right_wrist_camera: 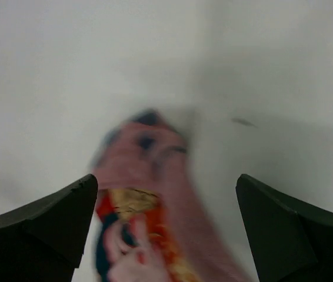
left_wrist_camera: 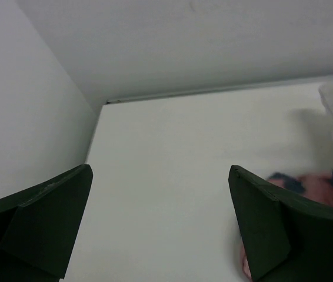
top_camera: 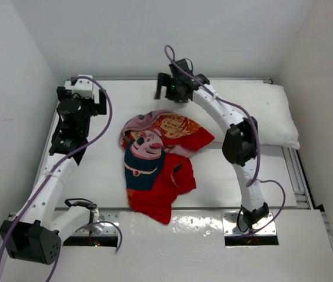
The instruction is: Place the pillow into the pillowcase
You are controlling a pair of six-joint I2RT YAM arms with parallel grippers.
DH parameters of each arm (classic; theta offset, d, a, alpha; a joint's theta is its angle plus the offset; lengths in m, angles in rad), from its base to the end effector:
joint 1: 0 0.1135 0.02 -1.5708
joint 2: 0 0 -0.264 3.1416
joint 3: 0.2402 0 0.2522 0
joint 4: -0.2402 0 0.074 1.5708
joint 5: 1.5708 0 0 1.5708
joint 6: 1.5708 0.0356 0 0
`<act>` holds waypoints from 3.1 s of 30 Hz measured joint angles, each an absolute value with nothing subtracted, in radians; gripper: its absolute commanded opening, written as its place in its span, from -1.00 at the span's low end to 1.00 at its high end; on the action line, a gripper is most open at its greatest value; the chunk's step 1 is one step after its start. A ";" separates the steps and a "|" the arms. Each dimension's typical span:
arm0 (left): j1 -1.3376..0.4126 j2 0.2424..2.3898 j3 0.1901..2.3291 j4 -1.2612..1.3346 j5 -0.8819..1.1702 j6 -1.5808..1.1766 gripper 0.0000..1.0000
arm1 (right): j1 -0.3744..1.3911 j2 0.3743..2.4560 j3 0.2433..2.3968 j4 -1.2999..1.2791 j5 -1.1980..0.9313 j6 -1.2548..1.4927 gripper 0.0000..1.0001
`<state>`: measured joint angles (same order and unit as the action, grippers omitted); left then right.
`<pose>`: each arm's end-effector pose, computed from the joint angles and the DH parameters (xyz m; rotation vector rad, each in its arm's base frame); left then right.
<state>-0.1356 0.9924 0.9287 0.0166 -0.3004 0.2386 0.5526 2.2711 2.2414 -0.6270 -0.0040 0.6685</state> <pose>0.2311 -0.0209 0.3738 0.0710 1.6238 0.3221 0.4456 0.2749 0.3012 0.1317 2.3089 0.6558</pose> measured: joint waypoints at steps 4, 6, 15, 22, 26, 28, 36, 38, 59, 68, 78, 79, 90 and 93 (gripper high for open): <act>-0.160 0.995 0.929 -0.081 -0.112 0.305 0.51 | 0.499 2.124 1.999 -0.699 0.109 0.620 -0.10; -0.205 1.007 0.935 -0.148 0.009 0.361 0.08 | 0.516 1.980 1.896 -0.709 0.171 0.568 -0.81; -0.606 1.229 0.987 -0.413 0.319 0.661 0.84 | 0.439 1.258 1.446 -0.601 0.322 0.533 0.97; -0.800 1.311 0.961 -0.364 0.404 0.719 0.99 | 0.359 1.097 1.065 -0.669 0.368 0.641 0.97; -0.889 1.414 0.940 -0.308 0.411 0.703 0.95 | 0.360 0.995 0.926 -0.762 0.369 0.700 0.97; -0.923 1.485 0.928 -0.279 0.398 0.696 0.91 | 0.363 0.934 0.884 -0.793 0.374 0.730 0.97; -0.975 1.596 0.871 -0.205 0.279 0.647 -1.00 | 0.395 0.765 0.748 -0.846 0.373 0.812 0.65; -0.973 1.596 0.896 -0.207 0.242 0.637 -1.00 | 0.405 0.749 0.698 -0.827 0.350 0.810 0.39; -0.553 0.920 1.044 -0.562 0.054 0.452 -1.00 | 0.841 1.700 0.856 -0.166 0.102 0.743 -0.51; -0.290 0.976 1.170 -0.490 -0.364 0.337 -1.00 | 0.688 1.451 0.935 -0.310 0.115 0.746 -1.00; -0.054 1.340 1.913 -0.274 -0.402 0.280 -1.00 | 0.431 1.516 1.976 -0.425 0.105 0.575 -1.00; -0.042 1.367 1.971 -0.270 -0.377 0.271 -1.00 | 0.424 1.510 2.012 -0.412 0.103 0.564 -1.00; 0.055 1.232 1.753 -0.325 -0.239 0.234 -1.00 | 0.592 1.259 1.507 -0.373 0.079 0.469 -1.00; 0.082 1.253 1.758 -0.350 -0.239 0.215 -1.00 | 0.592 1.322 1.608 -0.434 0.089 0.450 -1.00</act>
<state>0.0822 1.2533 1.7580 -0.3500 -0.2394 0.2153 0.5922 1.3224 1.6085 -0.4339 0.0895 0.4503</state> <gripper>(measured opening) 0.053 0.009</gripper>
